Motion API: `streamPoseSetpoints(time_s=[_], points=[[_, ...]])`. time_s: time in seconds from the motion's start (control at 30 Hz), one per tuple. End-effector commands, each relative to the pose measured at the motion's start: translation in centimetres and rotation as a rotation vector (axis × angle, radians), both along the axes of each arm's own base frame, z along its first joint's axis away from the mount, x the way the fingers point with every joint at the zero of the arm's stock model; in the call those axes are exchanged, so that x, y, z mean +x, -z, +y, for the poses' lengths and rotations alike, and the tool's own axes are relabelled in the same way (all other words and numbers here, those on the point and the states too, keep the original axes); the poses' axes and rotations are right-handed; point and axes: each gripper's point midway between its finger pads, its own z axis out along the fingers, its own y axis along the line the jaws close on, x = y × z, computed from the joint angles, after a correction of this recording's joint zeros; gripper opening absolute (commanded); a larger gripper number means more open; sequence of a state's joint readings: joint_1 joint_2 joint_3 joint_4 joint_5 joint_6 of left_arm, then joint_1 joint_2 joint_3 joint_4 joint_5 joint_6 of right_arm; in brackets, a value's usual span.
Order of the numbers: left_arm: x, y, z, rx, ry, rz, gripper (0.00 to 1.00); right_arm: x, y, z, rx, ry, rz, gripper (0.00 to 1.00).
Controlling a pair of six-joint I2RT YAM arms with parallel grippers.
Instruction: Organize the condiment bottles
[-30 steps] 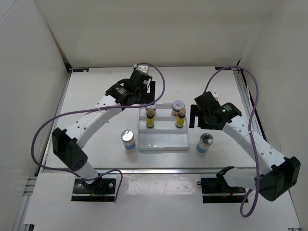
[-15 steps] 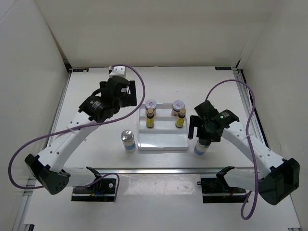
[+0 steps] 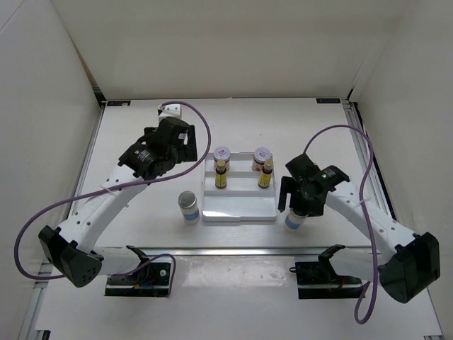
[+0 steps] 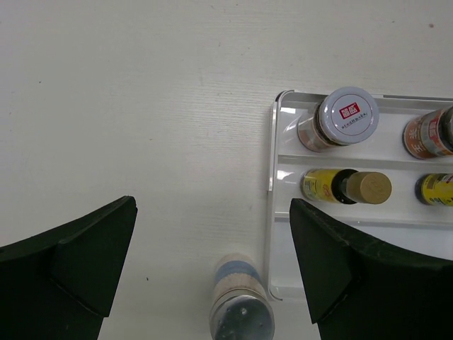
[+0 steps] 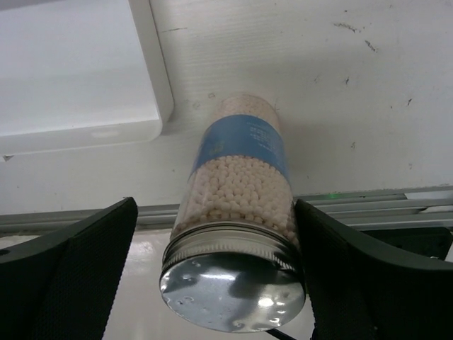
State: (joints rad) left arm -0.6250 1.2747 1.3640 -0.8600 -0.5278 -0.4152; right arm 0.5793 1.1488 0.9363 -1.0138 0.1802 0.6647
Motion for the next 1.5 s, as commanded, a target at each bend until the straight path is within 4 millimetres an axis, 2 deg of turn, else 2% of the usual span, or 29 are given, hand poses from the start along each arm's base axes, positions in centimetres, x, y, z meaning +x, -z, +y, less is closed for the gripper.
streamPoseSetpoints(time_s=[0.0, 0.03, 0.07, 0.13, 0.17, 0.23, 0.27, 0.37, 0.4, 0.5, 0.53, 0.67, 0.87, 0.9, 0.97, 1.0, 1.07, 1.1, 1.13, 1.17, 1.2, 1.23, 1.33, 1.47], points=[[-0.4, -0.7, 0.4, -0.027, -0.008, -0.02, 1.0, -0.7, -0.2, -0.4, 0.0, 0.022, -0.004, 0.91], [-0.5, -0.6, 0.2, -0.033, 0.0, -0.016, 1.0, -0.6, -0.2, -0.5, -0.005, 0.034, -0.01, 0.86], [-0.6, -0.1, 0.2, -0.03, 0.007, -0.002, 1.0, -0.8, -0.3, -0.7, -0.005, 0.034, -0.01, 0.72], [-0.7, 0.4, 0.2, -0.031, 0.001, 0.009, 1.0, -0.4, -0.9, -0.6, 0.002, 0.036, -0.036, 0.59], [-0.7, 0.4, 0.2, -0.031, 0.001, 0.009, 1.0, -0.3, -1.6, -0.8, 0.003, 0.031, -0.06, 0.39], [-1.0, 1.1, 0.4, -0.031, -0.005, 0.02, 1.0, 0.1, -2.6, -0.9, 0.003, 0.019, -0.094, 0.24], [-1.0, 1.1, 0.4, -0.031, -0.005, 0.02, 1.0, 0.9, -4.0, -0.8, 0.014, 0.017, -0.143, 0.13], [-1.2, 1.1, 0.5, -0.032, -0.005, 0.019, 1.0, 1.4, -6.1, -0.9, -0.007, -0.02, -0.196, 0.03], [-1.3, 0.8, 0.6, -0.037, -0.004, 0.011, 1.0, 1.8, -7.6, -0.6, -0.001, -0.04, -0.234, 0.0], [-1.4, 0.5, 0.8, -0.037, -0.011, 0.0, 1.0, 2.5, -9.4, 0.5, 0.009, -0.074, -0.282, 0.0], [-1.4, 0.5, 0.8, -0.037, -0.011, 0.0, 1.0, 2.7, -10.6, 0.9, 0.026, -0.091, -0.311, 0.0], [-1.5, 0.9, 0.9, -0.039, -0.017, 0.009, 1.0, 3.9, -11.2, 3.8, 0.07, -0.163, -0.342, 0.0], [-2.4, 2.5, 1.3, -0.032, -0.016, 0.038, 1.0, 5.5, -9.3, 7.3, 0.122, -0.236, -0.333, 0.01], [-2.6, 3.3, 1.4, -0.028, -0.022, 0.054, 1.0, 5.7, -8.4, 7.5, 0.113, -0.236, -0.32, 0.01], [-3.1, 3.3, 1.5, -0.038, -0.014, 0.053, 1.0, 6.0, -8.2, 8.6, 0.135, -0.272, -0.335, 0.01], [-3.2, 3.7, 1.6, -0.039, -0.02, 0.061, 1.0, 5.9, -7.4, 9.0, 0.129, -0.285, -0.321, 0.01], [-3.6, 4.5, 1.9, -0.029, -0.02, 0.076, 1.0, 6.0, -6.7, 9.4, 0.113, -0.308, -0.307, 0.01], [-3.8, 4.3, 2.1, -0.033, -0.033, 0.07, 1.0, 6.2, -6.4, 9.3, 0.097, -0.302, -0.306, 0.01], [-4.1, 5.3, 2.1, -0.031, -0.033, 0.094, 1.0, 6.3, -6.2, 9.3, 0.092, -0.303, -0.299, 0.01], [-4.2, 5.1, 2.2, -0.036, -0.033, 0.086, 1.0, 6.4, -5.6, 9.4, 0.081, -0.304, -0.284, 0.08], [-4.6, 6.1, 1.9, -0.044, -0.022, 0.117, 1.0, 6.4, -5.4, 9.4, 0.076, -0.305, -0.276, 0.14], [-4.8, 5.9, 1.8, -0.062, -0.02, 0.113, 1.0, 6.4, -5.1, 9.5, 0.07, -0.305, -0.268, 0.16], [-5.5, 6.9, 1.8, -0.075, -0.019, 0.144, 1.0, 6.1, -3.6, 9.4, 0.047, -0.304, -0.215, 0.24], [-6.4, 7.5, 1.9, -0.083, -0.01, 0.174, 1.0, 5.9, -3.2, 9.3, 0.04, -0.295, -0.197, 0.35]])
